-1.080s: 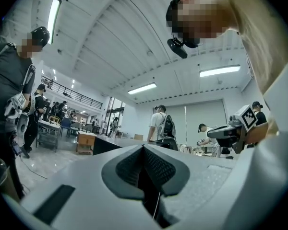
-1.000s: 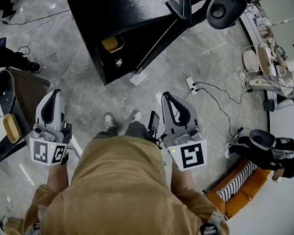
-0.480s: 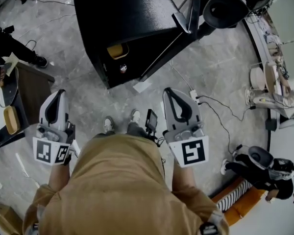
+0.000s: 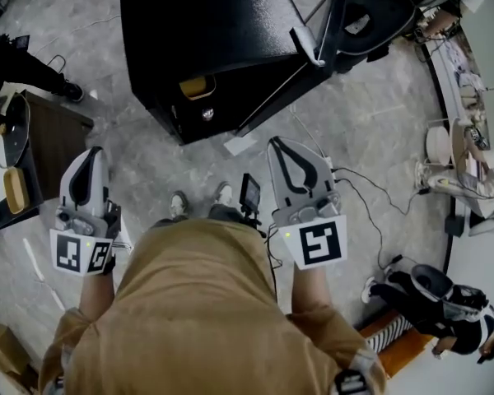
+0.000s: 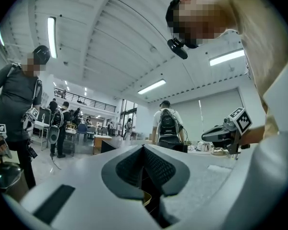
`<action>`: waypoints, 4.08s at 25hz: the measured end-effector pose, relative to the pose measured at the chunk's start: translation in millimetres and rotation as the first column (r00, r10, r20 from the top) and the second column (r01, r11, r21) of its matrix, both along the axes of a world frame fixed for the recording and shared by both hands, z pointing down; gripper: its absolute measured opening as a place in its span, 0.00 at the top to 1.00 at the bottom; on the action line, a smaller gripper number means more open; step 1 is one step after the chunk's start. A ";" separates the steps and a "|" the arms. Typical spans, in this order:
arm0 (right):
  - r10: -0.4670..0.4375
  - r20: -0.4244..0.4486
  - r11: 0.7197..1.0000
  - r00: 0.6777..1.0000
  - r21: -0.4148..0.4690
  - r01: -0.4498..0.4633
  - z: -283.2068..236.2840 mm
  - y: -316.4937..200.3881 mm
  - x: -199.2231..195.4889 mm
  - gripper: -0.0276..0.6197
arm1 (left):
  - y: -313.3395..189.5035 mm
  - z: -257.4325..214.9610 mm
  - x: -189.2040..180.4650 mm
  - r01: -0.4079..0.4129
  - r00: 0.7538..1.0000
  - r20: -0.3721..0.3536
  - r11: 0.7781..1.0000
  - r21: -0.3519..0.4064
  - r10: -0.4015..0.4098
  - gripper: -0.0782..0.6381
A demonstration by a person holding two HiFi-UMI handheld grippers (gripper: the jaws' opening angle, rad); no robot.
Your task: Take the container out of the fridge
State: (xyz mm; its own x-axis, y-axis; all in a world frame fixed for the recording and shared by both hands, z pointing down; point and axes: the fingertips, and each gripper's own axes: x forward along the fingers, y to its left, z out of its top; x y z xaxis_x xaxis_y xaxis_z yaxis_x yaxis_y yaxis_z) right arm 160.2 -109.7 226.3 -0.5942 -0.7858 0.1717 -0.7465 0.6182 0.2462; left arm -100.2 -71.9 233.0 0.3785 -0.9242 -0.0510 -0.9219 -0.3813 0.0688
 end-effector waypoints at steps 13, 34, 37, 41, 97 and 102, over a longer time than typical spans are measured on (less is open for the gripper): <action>-0.160 -0.137 0.987 0.978 -0.054 0.154 32.4 -39.8 -28.0 0.95 | -14.7 14.9 4.4 0.030 0.999 0.026 0.999 -0.044 -0.029 0.89; -0.402 -0.395 0.915 0.826 -0.130 0.382 112.0 -64.6 -80.7 0.95 | 5.2 62.4 -11.8 0.117 0.993 0.010 0.986 -0.122 -0.116 0.89; -0.420 -0.427 0.905 0.800 -0.136 0.403 122.3 -67.8 -85.1 0.95 | 8.4 68.4 -8.9 0.121 0.993 0.007 0.983 -0.135 -0.121 0.89; -0.451 -0.445 0.890 0.774 -0.156 0.429 137.9 -71.1 -89.8 0.95 | 13.1 77.9 -3.1 0.121 0.992 0.001 0.980 -0.158 -0.123 0.89; -0.590 -0.773 0.738 0.235 -0.397 0.546 421.9 -194.3 -147.0 0.70 | -34.3 213.5 -16.0 0.157 0.982 -0.069 0.959 -0.235 -0.178 0.89; -0.583 -0.782 0.740 0.220 -0.399 0.541 438.2 -203.3 -153.4 0.70 | -38.4 219.1 -20.9 0.155 0.984 -0.055 0.961 -0.231 -0.172 0.89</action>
State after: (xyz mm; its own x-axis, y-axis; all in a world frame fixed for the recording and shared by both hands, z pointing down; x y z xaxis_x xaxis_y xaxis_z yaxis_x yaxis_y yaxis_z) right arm 6.9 -313.0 664.4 -0.4164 -0.2931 0.8606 0.3704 0.8098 0.4550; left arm -121.0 -110.3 452.1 0.2240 -0.9640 0.1432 -0.9596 -0.1925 0.2053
